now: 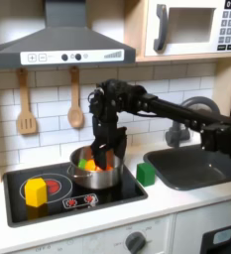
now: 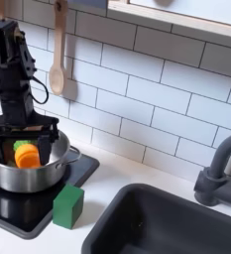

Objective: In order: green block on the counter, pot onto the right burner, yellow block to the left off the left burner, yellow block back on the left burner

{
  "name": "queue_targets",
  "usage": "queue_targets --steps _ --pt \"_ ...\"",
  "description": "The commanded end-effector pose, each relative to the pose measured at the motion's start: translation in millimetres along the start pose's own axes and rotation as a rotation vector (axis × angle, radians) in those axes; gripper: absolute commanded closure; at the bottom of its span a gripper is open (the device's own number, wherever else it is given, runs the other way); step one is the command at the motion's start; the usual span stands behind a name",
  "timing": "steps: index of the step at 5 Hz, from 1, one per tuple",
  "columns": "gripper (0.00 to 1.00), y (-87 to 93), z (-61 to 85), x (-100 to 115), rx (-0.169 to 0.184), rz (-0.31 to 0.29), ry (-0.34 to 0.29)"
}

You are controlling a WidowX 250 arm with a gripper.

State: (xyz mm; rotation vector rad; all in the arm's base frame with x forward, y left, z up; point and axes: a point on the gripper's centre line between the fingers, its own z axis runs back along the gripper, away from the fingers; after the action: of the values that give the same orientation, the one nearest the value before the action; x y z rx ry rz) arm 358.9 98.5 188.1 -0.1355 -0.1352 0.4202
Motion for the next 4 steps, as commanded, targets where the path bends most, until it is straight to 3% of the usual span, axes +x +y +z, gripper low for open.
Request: queue_targets --steps 1,3,4 --pt "0.0 0.5 19.4 12 -0.083 0.016 -0.094" --pt "0.0 5.3 31.0 5 -0.075 0.013 -0.097" --pt "0.0 9.6 43.4 1 -0.07 0.067 -0.047"
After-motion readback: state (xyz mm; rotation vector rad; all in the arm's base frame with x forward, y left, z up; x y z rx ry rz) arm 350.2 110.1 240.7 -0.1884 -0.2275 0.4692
